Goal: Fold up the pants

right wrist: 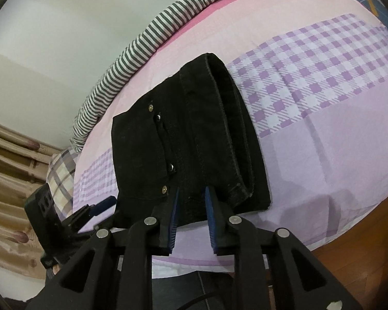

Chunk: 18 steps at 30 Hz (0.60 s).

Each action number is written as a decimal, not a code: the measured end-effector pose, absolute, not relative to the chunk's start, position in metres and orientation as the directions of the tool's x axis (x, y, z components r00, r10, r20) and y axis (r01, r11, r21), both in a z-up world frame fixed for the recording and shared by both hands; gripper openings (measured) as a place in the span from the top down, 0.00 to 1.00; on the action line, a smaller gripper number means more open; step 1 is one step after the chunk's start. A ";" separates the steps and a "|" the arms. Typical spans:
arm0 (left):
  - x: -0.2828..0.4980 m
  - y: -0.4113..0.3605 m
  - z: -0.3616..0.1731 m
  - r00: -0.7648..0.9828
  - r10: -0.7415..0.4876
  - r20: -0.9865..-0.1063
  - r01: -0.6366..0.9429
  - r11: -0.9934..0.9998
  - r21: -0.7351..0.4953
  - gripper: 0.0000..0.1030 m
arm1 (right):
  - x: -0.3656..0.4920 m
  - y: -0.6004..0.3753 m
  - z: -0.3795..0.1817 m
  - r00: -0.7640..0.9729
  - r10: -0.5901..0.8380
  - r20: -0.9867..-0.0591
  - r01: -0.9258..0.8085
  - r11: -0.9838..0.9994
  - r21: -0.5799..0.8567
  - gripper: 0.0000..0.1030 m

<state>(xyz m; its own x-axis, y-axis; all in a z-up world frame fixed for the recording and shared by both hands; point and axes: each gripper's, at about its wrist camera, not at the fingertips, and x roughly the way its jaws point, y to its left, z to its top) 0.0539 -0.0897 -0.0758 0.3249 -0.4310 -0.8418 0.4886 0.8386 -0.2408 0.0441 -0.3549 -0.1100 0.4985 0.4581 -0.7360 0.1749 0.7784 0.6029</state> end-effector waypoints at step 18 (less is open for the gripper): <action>0.118 -0.035 -0.100 0.226 -0.557 -0.799 0.216 0.829 -0.516 0.35 | 0.076 -0.410 -0.112 0.485 0.582 -0.653 0.124 0.693 0.710 0.45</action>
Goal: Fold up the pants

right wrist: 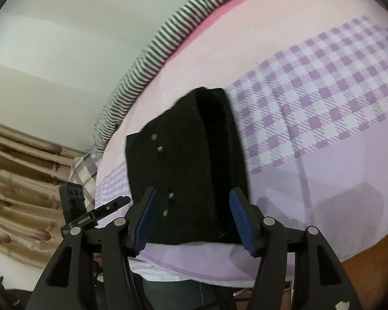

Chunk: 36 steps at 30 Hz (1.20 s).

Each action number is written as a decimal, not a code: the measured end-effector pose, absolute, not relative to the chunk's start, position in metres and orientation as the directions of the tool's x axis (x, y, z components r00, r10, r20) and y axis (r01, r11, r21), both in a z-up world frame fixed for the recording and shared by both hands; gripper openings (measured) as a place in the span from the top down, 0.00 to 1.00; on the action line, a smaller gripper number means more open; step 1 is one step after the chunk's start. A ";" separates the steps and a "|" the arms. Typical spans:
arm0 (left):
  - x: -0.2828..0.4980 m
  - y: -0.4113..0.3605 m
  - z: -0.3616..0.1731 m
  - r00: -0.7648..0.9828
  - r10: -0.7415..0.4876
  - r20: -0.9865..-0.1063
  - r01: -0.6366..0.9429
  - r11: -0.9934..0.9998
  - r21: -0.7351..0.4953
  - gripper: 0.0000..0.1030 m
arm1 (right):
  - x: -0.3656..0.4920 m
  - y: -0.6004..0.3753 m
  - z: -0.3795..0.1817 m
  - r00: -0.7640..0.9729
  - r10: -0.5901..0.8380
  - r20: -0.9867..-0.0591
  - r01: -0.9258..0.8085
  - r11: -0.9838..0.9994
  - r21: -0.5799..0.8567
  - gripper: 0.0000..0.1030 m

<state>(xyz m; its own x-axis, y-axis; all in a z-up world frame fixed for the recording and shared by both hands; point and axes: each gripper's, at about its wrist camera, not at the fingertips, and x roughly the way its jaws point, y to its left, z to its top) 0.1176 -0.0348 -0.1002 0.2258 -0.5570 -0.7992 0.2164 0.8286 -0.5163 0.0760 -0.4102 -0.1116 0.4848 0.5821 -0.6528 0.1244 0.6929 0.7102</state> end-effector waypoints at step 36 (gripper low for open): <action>0.157 -0.079 -0.111 0.245 -0.543 -0.803 0.258 0.835 -0.485 0.49 | 0.134 -0.395 -0.157 0.353 0.716 -0.602 -0.016 0.648 0.761 0.62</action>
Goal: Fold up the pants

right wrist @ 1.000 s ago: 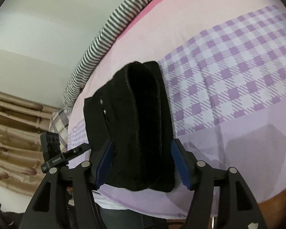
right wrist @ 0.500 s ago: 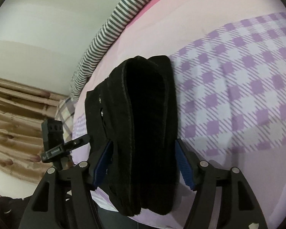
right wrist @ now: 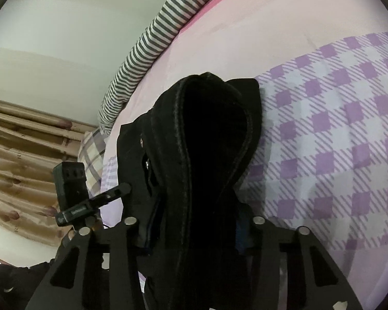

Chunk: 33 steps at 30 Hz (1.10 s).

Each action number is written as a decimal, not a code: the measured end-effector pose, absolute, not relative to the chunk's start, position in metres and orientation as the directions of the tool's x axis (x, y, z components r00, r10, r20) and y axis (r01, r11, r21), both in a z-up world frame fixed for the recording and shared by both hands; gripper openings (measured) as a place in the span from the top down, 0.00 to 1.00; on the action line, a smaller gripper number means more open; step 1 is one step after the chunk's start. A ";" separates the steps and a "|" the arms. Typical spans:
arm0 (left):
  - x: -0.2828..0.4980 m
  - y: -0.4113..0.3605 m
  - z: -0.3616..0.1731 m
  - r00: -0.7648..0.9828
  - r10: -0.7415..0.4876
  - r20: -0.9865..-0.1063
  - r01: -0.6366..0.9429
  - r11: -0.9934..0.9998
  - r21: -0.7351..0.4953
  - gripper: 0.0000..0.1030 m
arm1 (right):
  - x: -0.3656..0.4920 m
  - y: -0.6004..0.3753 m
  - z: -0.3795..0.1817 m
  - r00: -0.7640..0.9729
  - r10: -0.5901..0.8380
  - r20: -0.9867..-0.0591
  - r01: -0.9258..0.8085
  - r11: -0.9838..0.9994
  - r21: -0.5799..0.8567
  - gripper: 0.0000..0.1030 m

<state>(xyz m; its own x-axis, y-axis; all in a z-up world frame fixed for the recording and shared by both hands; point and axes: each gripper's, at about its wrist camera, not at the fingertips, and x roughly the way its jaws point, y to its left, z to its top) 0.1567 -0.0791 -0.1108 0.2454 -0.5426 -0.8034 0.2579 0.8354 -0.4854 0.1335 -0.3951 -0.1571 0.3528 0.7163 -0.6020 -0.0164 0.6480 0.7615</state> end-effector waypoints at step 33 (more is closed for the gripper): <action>0.132 -0.042 -0.054 0.370 -0.395 -0.841 0.306 0.907 -0.291 0.82 | 0.129 -0.313 -0.091 0.436 0.613 -0.659 0.058 0.712 0.700 0.73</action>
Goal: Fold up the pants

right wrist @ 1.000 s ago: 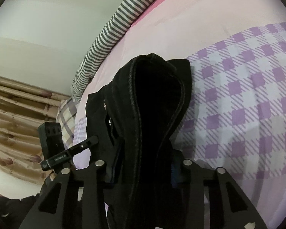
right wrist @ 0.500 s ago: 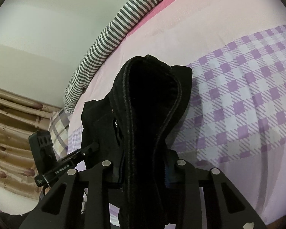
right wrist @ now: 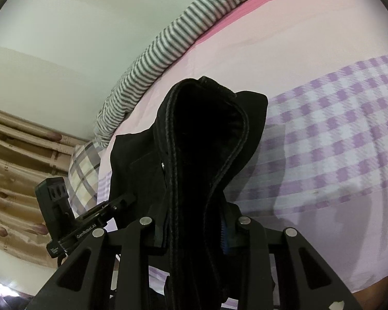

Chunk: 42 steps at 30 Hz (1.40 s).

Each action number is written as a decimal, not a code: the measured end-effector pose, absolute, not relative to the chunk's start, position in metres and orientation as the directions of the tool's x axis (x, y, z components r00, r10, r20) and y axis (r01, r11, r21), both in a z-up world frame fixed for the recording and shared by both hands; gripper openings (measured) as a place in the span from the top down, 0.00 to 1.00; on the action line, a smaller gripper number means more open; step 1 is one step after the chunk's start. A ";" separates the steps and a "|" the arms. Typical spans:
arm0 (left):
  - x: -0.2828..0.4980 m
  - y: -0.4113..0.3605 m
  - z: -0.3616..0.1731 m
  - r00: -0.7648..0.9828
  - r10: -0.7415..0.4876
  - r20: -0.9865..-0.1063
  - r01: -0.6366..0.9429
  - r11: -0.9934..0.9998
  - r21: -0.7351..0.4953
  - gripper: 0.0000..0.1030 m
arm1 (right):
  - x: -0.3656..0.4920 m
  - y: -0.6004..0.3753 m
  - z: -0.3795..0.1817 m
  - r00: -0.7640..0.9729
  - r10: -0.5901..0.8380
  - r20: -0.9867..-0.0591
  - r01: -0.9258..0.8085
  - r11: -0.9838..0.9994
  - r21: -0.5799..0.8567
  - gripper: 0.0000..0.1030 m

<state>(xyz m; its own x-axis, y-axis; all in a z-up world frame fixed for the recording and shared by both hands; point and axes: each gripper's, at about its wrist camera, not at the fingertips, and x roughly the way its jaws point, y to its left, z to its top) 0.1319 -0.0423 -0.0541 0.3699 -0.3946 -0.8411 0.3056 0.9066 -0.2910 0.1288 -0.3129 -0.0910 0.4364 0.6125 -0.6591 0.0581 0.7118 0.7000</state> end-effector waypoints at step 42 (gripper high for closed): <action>0.293 0.194 -0.081 0.475 -0.195 -0.858 0.026 0.978 -0.208 0.80 | 0.354 -0.080 -0.118 0.248 0.736 -0.630 -0.090 0.665 0.741 0.74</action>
<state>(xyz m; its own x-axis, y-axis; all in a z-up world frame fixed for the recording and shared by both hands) 0.2934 0.1939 -0.0812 0.4746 -0.1947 -0.8584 0.0256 0.9779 -0.2076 0.3538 -0.0799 -0.1182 0.2476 0.7357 -0.6304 -0.0898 0.6653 0.7411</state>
